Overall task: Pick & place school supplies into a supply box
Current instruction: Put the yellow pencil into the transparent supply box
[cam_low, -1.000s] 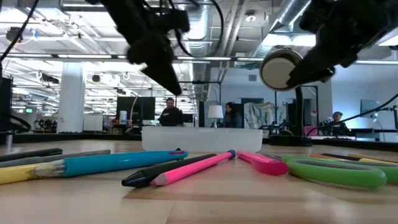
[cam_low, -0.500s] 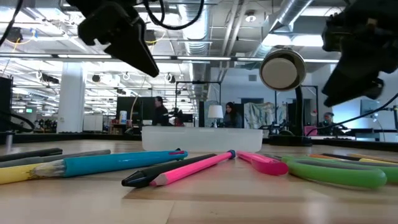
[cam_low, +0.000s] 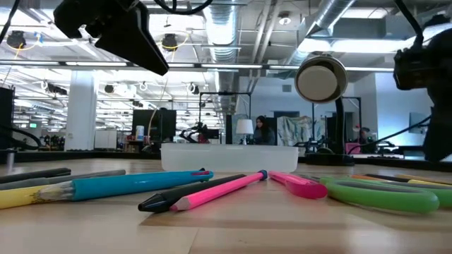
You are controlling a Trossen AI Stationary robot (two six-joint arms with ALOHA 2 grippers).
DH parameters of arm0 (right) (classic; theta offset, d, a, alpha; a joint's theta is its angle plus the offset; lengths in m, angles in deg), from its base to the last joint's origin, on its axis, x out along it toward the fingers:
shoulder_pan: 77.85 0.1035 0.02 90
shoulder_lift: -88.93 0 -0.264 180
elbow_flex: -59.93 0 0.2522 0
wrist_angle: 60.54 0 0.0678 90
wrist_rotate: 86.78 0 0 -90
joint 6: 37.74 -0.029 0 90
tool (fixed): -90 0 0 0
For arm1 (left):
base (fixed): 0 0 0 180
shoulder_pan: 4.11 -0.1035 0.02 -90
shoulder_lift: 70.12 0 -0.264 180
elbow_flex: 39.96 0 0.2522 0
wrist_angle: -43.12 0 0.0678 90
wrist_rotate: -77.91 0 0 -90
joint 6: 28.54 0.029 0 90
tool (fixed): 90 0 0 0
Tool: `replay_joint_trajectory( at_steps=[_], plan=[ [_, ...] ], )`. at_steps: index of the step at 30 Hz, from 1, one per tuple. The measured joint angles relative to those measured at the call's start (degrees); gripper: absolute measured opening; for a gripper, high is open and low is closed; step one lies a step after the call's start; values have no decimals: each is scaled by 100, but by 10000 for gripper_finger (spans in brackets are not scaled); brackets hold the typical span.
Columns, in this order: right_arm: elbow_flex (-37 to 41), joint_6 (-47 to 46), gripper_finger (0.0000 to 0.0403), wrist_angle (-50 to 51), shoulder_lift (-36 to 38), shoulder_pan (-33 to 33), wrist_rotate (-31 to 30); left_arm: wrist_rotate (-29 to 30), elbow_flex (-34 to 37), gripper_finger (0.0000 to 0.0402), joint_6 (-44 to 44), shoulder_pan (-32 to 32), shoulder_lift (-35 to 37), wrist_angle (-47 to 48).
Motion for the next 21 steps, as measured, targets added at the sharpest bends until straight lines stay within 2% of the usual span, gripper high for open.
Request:
replay_joint_trajectory(
  at_steps=[8, 15, 21],
  plan=[
    [-87, -247, 119, -93, -503, 12, 286, 71, 0, 123, -13, -6, 0, -2],
    [-426, -3, 154, 37, -899, -120, 497, 96, 0, 123, -10, -10, -2, 67],
    [-704, 42, 187, 437, -902, -183, 520, 131, 2, 123, -8, -10, -2, 88]
  ],
)
